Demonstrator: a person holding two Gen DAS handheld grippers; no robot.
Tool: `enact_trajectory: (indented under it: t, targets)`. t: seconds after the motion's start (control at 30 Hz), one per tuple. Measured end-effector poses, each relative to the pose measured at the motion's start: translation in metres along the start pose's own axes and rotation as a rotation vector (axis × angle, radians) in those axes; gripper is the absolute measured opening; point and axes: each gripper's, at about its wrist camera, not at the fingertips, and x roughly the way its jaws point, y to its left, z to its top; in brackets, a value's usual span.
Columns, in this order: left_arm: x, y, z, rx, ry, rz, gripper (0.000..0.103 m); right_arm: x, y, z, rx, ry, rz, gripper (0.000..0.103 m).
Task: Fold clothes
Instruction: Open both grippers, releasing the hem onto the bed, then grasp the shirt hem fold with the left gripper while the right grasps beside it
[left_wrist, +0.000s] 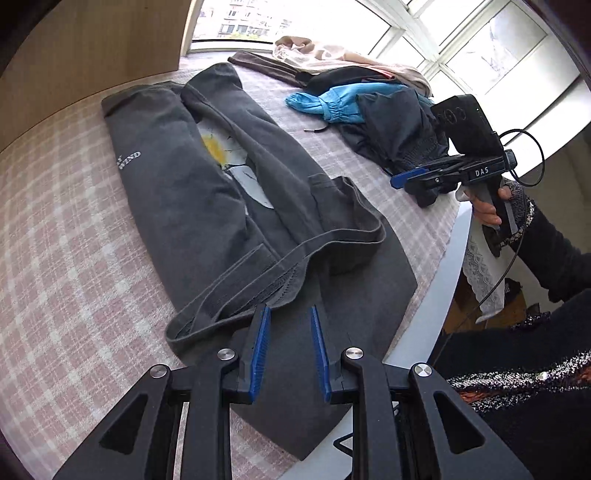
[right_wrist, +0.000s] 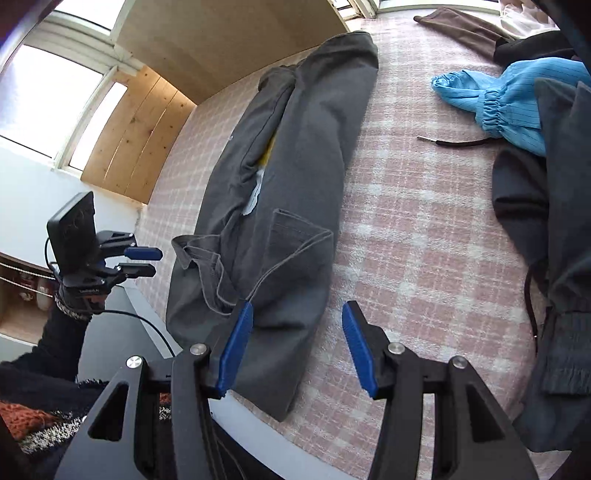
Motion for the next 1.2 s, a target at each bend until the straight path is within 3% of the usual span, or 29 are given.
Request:
enact_trajectory:
  t: [0.17,0.23,0.47,0.63,0.73,0.9,1.07,1.2]
  targets:
    - [0.034,-0.018,0.047,0.139,0.081,-0.054,0.021,0.022,0.009,-0.008,-0.132,0.02,-0.136,0.05]
    - [0.048,-0.021,0.071,0.176,0.105,-0.069,0.021,0.026,0.011,-0.012,-0.162,0.031,-0.147,0.05]
    - [0.106,-0.032,0.133,0.312,0.216,-0.095,0.021,0.011,0.05,-0.007,-0.301,-0.055,-0.145,0.05]
    - [0.135,-0.037,0.136,0.366,0.292,-0.091,0.021,0.038,0.062,-0.004,-0.398,0.025,-0.182,0.05]
    - [0.132,-0.034,0.135,0.358,0.282,-0.078,0.021,0.05,0.061,-0.002,-0.399,0.059,-0.2,0.05]
    - [0.125,-0.029,0.133,0.344,0.28,-0.084,0.024,0.056,0.059,0.004,-0.39,0.06,-0.188,0.05]
    - [0.14,-0.032,0.135,0.378,0.316,-0.018,0.024,0.064,0.05,0.014,-0.349,0.064,-0.205,0.05]
    - [0.123,-0.033,0.135,0.409,0.293,0.009,0.03,0.057,0.051,0.015,-0.326,0.042,-0.161,0.05]
